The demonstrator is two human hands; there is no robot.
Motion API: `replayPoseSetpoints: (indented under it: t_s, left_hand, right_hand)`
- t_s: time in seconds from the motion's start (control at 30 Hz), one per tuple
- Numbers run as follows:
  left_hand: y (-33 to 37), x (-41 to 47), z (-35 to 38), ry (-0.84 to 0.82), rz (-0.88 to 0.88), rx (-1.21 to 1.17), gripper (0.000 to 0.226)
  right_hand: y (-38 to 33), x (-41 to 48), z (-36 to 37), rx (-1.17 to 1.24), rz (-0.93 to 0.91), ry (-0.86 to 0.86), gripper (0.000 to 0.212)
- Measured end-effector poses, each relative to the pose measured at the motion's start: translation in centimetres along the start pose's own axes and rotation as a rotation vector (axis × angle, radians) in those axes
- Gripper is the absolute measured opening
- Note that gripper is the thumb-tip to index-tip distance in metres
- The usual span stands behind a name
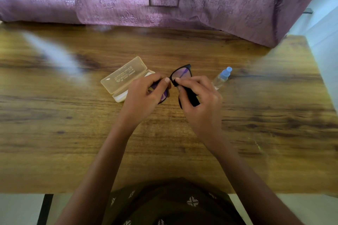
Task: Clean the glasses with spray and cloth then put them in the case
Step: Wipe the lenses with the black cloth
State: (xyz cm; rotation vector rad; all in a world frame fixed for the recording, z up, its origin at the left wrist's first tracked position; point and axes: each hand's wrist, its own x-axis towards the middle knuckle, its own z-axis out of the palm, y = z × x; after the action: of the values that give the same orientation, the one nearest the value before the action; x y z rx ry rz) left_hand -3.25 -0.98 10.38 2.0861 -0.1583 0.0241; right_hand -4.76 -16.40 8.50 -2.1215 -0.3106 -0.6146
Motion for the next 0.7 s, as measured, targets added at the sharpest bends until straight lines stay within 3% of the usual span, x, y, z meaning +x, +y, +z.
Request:
replayPoseSetpoints:
  t_s: [0.17,0.33,0.43,0.7]
  left_hand:
    - [-0.4,0.0,-0.2,-0.003,-0.005,-0.042,0.023]
    - [-0.3,0.0,-0.9,-0.004,-0.036,-0.176,0.024]
    - [-0.2,0.0,-1.2,-0.010,-0.017,-0.208,0.023]
    - [-0.1,-0.2,-1.5,-0.062,-0.001,-0.285,0.020]
  right_hand:
    - [-0.2,0.3,-0.3,0.060,0.038,0.024,0.017]
    - [1.6,-0.5,-0.5,0.155,0.353,0.151,0.015]
    - [4.8,-1.5,0.1,0.003,0.491,-0.007,0.011]
    - [8.5,-3.5,1.4,-0.288,0.463,-0.251,0.008]
